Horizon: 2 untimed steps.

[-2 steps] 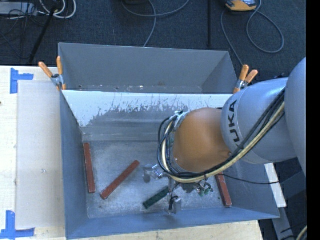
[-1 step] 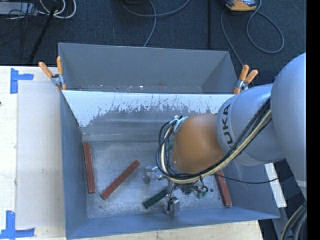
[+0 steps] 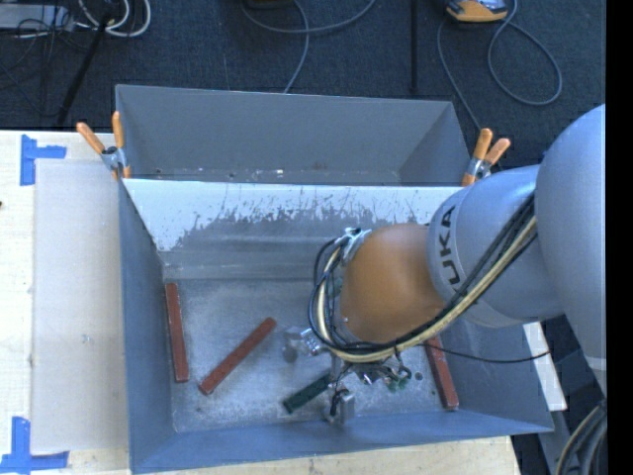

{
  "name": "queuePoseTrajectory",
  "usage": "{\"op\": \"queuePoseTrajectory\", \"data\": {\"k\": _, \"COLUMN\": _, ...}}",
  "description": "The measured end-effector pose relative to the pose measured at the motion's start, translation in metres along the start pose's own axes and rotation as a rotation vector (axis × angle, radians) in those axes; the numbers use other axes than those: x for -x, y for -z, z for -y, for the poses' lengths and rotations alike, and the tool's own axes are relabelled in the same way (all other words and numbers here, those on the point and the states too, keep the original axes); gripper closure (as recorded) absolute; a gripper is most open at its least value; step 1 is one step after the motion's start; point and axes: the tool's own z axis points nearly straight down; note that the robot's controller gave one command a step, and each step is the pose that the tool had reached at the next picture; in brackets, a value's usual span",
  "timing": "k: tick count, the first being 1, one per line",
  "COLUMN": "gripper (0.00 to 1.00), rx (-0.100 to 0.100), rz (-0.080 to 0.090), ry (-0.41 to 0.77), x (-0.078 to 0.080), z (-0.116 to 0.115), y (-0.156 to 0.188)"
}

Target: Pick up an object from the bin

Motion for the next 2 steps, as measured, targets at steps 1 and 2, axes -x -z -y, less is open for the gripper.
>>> {"op": "queuePoseTrajectory", "data": {"k": 1, "gripper": 1.0, "rx": 0.001, "rz": -0.003, "ry": -0.001, "x": -0.001, "z": 0.0, "y": 0.0}}
{"op": "queuePoseTrajectory", "data": {"k": 2, "gripper": 1.0, "rx": 0.001, "rz": -0.004, "ry": -0.003, "x": 0.0, "z": 0.0, "y": 0.012}}
